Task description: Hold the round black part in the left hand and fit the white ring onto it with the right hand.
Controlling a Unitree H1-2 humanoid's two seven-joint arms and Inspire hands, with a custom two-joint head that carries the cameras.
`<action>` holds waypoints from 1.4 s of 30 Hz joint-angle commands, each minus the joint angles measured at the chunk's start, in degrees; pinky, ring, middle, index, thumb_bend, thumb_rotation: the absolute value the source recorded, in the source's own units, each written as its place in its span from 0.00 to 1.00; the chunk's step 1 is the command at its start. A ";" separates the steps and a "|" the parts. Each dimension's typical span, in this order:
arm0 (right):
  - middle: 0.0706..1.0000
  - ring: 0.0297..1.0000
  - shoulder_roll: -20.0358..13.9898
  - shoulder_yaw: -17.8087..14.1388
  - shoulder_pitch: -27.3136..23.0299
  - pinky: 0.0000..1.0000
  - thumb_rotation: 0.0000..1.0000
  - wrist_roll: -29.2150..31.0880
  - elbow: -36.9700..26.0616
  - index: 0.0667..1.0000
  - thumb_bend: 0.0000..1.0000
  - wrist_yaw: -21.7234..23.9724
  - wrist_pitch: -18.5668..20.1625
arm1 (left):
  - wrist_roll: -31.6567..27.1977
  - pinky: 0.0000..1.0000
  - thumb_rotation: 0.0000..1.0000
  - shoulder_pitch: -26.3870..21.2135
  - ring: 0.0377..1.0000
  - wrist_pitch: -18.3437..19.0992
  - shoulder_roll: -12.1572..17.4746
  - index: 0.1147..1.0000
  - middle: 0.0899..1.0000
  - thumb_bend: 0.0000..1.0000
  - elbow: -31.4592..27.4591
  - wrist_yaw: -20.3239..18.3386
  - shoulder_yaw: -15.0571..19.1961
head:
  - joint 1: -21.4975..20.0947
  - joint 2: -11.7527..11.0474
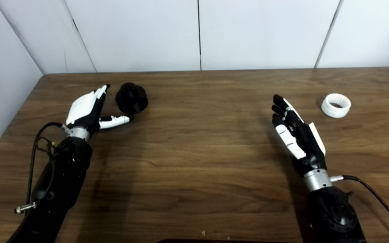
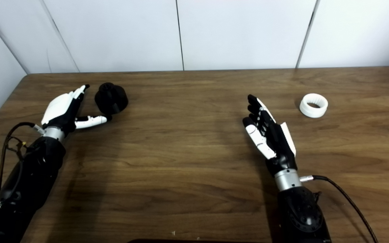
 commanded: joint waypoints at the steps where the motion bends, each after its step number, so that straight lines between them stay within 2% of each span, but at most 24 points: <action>1: 0.94 0.95 -0.53 -0.12 2.54 0.95 0.67 -0.62 2.04 0.91 0.55 -0.15 -0.71 | -0.10 1.00 0.60 -4.13 1.00 -1.65 1.00 1.00 0.98 1.00 0.46 2.03 -0.03 | -0.04 0.03; 9: 0.93 0.93 -0.78 -0.22 2.56 0.93 0.67 -1.68 2.16 0.91 0.54 -0.31 -2.15 | 0.10 1.00 0.60 -5.42 1.00 -1.76 0.64 1.00 0.98 1.00 1.48 1.72 -1.38 | -0.26 0.24; 17: 0.93 0.93 -0.79 -0.46 2.67 0.91 0.67 -1.57 1.56 0.90 0.54 -0.26 -1.47 | 0.70 1.00 0.61 -6.80 1.00 -0.74 0.37 1.00 0.98 1.00 3.46 1.92 -2.73 | -0.72 0.30; 20: 0.93 0.94 -0.95 -0.50 2.73 0.94 0.68 -2.11 1.45 0.90 0.54 -0.51 -1.65 | 1.12 1.00 0.61 -7.79 1.00 -0.44 0.37 1.00 0.99 1.00 5.19 2.08 -3.41 | -1.00 0.31; 27: 0.92 0.92 -1.32 -0.65 3.11 0.89 0.70 -3.27 0.67 0.90 0.55 -1.02 -1.06 | 1.82 1.00 0.63 -9.36 1.00 0.28 0.33 1.00 1.00 1.00 8.08 2.72 -4.63 | -1.32 0.37; 32: 0.92 0.91 -1.35 -0.98 3.42 0.86 0.70 -3.33 0.59 0.90 0.55 -1.05 -1.63 | 1.68 1.00 0.62 -9.77 1.00 0.31 0.37 1.00 1.00 1.00 9.52 3.57 -5.16 | -1.68 0.49; 42: 0.92 0.93 -1.77 -1.15 4.10 0.90 0.70 -3.53 -0.45 0.90 0.54 -0.79 -1.37 | 1.51 1.00 0.65 -11.67 1.00 0.55 -0.90 1.00 0.97 1.00 13.66 7.67 -5.33 | -1.91 0.76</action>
